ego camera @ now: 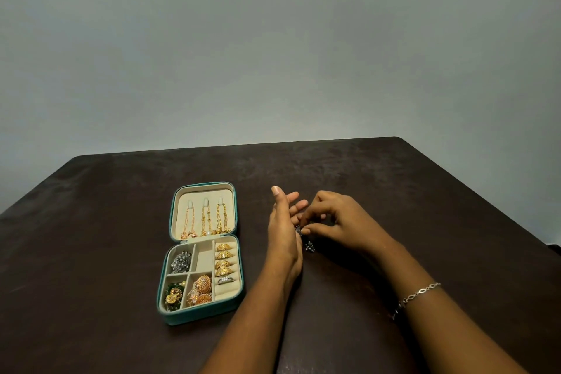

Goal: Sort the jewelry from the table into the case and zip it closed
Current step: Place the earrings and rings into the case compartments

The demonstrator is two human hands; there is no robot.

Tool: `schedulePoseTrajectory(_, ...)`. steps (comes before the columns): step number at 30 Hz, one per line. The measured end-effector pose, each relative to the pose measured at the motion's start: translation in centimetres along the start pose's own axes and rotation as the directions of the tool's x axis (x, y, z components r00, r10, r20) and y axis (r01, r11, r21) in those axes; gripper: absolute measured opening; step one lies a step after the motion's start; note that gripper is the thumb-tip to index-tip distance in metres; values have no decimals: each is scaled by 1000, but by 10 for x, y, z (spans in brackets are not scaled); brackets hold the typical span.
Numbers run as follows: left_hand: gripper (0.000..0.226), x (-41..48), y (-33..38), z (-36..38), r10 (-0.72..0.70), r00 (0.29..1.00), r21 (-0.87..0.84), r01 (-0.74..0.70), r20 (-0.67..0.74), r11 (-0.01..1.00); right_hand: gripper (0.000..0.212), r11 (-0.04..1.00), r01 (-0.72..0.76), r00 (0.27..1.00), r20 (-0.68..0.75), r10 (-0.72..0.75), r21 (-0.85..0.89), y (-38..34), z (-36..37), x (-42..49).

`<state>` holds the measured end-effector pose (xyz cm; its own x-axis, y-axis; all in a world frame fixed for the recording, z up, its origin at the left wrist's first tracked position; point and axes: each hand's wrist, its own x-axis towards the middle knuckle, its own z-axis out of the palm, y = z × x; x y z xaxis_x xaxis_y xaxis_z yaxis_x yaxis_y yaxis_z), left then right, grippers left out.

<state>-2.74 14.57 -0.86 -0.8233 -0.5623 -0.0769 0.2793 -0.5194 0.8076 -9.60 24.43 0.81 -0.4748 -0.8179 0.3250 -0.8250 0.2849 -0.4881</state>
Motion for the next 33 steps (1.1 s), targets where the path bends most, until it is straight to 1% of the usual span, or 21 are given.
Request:
schedulePoseTrajectory(3, 53, 0, -1, 0, 3, 1000, 3, -3, 7, 1000, 11, 999, 9, 1000, -6, -9, -31, 0, 2, 2)
schedulePoseTrajectory(5, 48, -1, -2, 1, 19, 1000, 12, -19, -2, 1000, 8, 999, -15, 999, -31, 16, 38, 1, 2, 2)
schedulePoseTrajectory(7, 39, 0, -3, 0, 58, 998, 21, -57, -11, 998, 3, 982, -54, 995, -70, 68, 178, 3, 1, 0)
schedulePoseTrajectory(9, 29, -1, -3, -2, 102, 995, 71, -104, 20, 992, 7, 942, -70, 985, -127, 118, 329, 6, -1, -1)
schedulePoseTrajectory(12, 20, -5, -2, -4, 144, 982, 179, -164, 118, 970, 10, 820, -54, 967, -174, 185, 570, 5, -6, -1)
schedulePoseTrajectory(14, 18, -9, 0, -3, 168, 971, 208, -203, 173, 957, 13, 764, -37, 964, -179, 198, 644, 5, -7, -1)
schedulePoseTrajectory(16, 20, -11, 1, -2, 192, 961, 205, -233, 201, 951, 15, 738, -18, 964, -183, 191, 674, 7, -8, 0)
schedulePoseTrajectory(20, 15, -11, 2, -2, 228, 956, 192, -263, 187, 945, 9, 712, -7, 973, -161, 169, 702, 7, -5, -1)
schedulePoseTrajectory(23, 12, -13, 3, -1, 249, 953, 196, -281, 172, 940, 10, 651, -8, 959, -180, 221, 759, 8, -3, -2)
schedulePoseTrajectory(27, 13, -13, 4, 0, 299, 945, 215, -323, 136, 922, 21, 596, -37, 924, -199, 325, 802, 15, 2, -4)
schedulePoseTrajectory(33, 16, -19, 1, -1, 349, 927, 321, -374, 136, 870, 14, 545, -54, 918, -173, 356, 837, 13, 9, -8)
